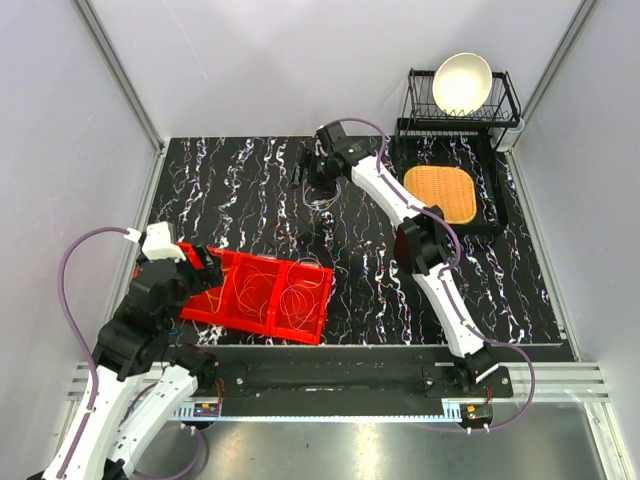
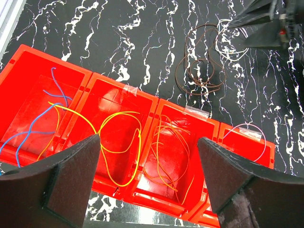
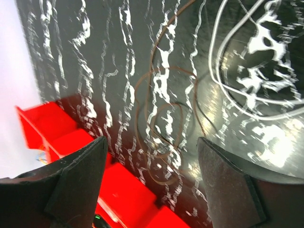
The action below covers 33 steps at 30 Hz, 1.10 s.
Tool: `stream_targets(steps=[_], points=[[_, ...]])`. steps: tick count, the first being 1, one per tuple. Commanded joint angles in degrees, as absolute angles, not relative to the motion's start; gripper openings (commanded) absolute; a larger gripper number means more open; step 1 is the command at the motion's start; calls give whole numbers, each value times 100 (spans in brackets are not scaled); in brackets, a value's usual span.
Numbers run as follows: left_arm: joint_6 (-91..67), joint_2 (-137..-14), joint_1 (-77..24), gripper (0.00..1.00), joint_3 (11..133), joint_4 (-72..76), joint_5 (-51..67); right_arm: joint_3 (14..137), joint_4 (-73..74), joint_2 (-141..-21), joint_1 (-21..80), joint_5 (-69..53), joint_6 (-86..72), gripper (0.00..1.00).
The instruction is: Untangle the cables
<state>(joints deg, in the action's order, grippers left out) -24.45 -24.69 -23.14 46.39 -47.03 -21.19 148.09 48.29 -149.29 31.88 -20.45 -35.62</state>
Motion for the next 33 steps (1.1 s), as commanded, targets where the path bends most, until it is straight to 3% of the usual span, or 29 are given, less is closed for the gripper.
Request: stream_targets(steps=[1,12,28,32,33], points=[[-2417,-2391,-2320,87,4641,-4465,-2153,14582,3624,-14941,3234,-2329,-4508,82],[-2417,-2320,-2320,87,4641,-4456,-2171,14344,2400,-15249,3305,-1934,-6081,82],[-2408,-2294,-2312,87,4641,-4447,-2162,14150,1978,-15530,3401,-1740,-6653,78],[-2408,-2303,-2303,87,4632,-4447,-2162,14273,1846,-15627,3436,-1670,-6750,60],[-2408,-2303,-2311,87,4641,-4447,-2171,14317,1811,-15688,3454,-1661,-6750,45]])
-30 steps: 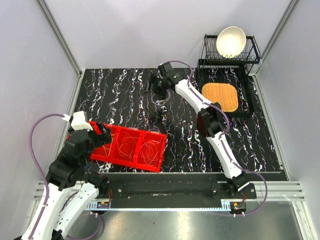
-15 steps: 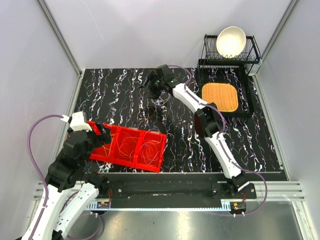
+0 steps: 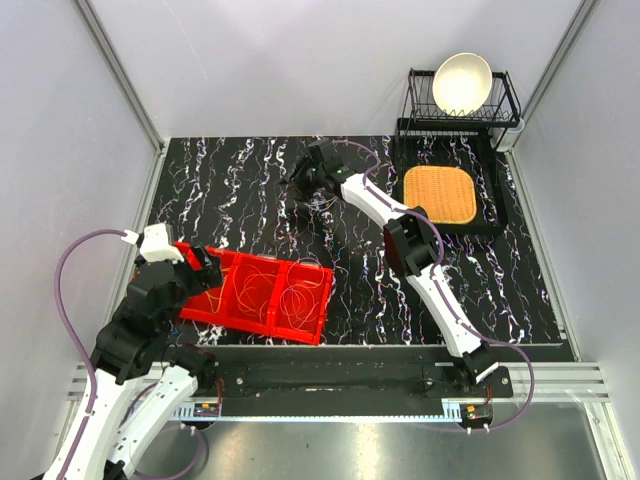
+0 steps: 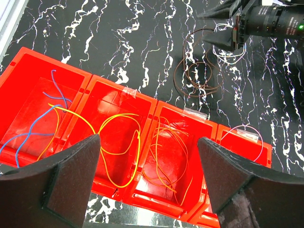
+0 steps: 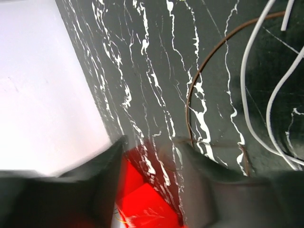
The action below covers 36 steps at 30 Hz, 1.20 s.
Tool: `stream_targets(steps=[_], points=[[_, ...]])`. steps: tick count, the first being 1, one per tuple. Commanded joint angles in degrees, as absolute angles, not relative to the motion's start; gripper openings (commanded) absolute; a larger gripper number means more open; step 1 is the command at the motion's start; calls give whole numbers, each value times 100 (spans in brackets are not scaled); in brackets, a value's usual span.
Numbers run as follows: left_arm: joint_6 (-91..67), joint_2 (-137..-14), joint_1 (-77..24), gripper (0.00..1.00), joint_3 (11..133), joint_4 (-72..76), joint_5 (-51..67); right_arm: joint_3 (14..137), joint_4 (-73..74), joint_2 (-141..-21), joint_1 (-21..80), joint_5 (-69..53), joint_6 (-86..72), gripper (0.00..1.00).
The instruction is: Untangle the cables
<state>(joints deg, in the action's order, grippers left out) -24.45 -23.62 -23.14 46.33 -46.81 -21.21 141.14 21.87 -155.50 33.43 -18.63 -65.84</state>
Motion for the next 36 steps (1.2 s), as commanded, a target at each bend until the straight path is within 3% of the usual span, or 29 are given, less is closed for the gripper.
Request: stream_targets(steps=[1,3,6,8,16,36], points=[[-2400,-2303,-2312,87,4641,-4447,-2171,14370,1811,-15723,3454,-1644,-6750,39],[-2408,-2303,-2312,87,4632,-4447,-2171,14502,1793,-15820,3472,-1644,-6785,21],[-2400,-2311,-2303,87,4632,-4447,-2180,14581,1802,-15891,3472,-1687,-6838,12],[-2408,-2312,-2303,87,4632,-4447,-2188,14537,1802,-15864,3472,-1696,-6838,0],[-2408,-2355,-2303,87,4632,-4456,-2224,14301,1609,-15478,3559,-1854,-6662,0],[-2461,-2443,-2303,87,4649,-4518,-2426,13237,984,-12622,3823,-3155,-5977,0]])
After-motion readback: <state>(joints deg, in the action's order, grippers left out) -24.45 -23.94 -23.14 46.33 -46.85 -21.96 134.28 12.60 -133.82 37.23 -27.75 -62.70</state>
